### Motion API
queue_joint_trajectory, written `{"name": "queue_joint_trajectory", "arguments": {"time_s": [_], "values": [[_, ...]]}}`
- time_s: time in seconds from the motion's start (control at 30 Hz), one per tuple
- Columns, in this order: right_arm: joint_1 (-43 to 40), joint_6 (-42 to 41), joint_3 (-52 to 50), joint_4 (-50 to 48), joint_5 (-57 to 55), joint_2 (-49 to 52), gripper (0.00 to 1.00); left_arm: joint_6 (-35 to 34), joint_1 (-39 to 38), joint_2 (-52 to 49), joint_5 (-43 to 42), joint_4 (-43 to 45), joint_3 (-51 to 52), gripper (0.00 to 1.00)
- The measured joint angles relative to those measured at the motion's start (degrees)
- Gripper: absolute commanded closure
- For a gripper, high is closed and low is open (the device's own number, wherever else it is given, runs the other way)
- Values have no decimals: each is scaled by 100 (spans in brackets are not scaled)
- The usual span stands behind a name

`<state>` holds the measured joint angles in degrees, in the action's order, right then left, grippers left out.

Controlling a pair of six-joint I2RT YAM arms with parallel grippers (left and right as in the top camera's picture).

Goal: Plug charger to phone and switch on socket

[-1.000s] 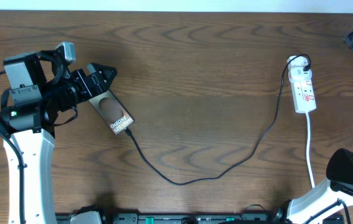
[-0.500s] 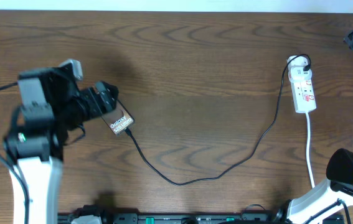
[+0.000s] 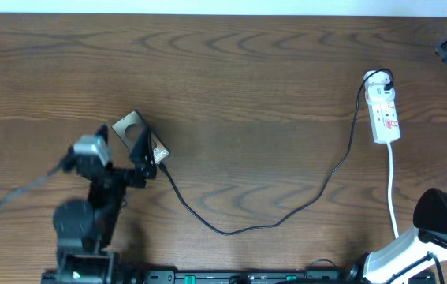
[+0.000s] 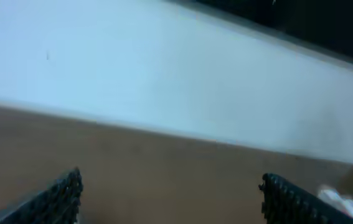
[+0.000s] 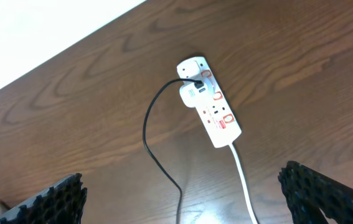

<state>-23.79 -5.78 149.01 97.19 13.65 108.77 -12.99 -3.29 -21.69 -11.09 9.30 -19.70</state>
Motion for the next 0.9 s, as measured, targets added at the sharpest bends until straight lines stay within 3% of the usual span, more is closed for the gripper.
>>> {"name": "queue_joint_trajectory", "arguments": {"time_s": [0.23, 0.47, 0.67, 0.9], "values": [[0, 15, 0, -2, 0, 0, 1, 1279, 63, 1401, -435, 1456, 1576, 11], [0, 15, -2, -2, 0, 0, 1, 2068, 326, 2063, -857, 608, 1937, 11], [0, 15, -4, 0, -2, 0, 1, 2033, 407, 2109, -828, -284, 1937, 11], [0, 15, -4, 0, 0, 0, 1, 1075, 426, 2111, -2, -953, 1910, 11]]}}
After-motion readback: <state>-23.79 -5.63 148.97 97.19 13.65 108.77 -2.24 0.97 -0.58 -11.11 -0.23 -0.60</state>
